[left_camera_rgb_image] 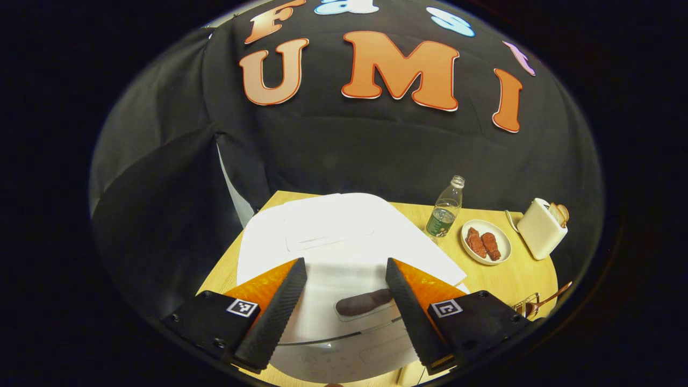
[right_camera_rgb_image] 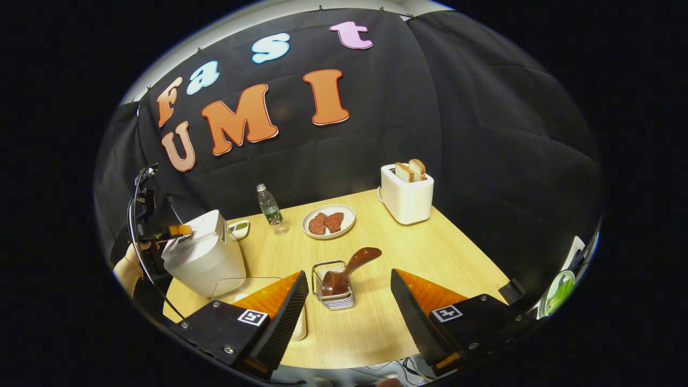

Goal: Close the left gripper, press the button to open the rice cooker; take a wooden spoon from the chopstick holder with the right hand, scoop a spoonful of rice and pour it into the rice cooker, then put the wooden spoon back into the chopstick holder.

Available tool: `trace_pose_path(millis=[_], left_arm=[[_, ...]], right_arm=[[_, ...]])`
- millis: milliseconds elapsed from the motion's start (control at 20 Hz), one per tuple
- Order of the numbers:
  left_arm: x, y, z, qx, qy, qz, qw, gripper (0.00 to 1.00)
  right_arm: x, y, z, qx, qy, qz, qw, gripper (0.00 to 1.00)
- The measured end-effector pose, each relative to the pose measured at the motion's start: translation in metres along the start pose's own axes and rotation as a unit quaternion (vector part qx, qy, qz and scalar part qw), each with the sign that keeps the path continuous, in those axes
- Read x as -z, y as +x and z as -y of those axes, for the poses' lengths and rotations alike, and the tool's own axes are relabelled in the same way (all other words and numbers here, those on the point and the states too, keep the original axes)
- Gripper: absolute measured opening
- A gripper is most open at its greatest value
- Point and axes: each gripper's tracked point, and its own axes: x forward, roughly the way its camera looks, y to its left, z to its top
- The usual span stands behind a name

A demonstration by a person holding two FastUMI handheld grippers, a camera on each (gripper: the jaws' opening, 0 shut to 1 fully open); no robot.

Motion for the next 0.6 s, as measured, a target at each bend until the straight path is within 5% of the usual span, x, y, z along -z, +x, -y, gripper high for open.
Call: trace_pose_path(millis=[600], left_arm=[[0.007, -0.003, 0.003, -0.003, 0.002, -0.007, 1.0, 1.0]], right_arm=[[-0.007, -0.005, 0.007, 0.014, -0.012, 0.012, 1.0, 0.95]])
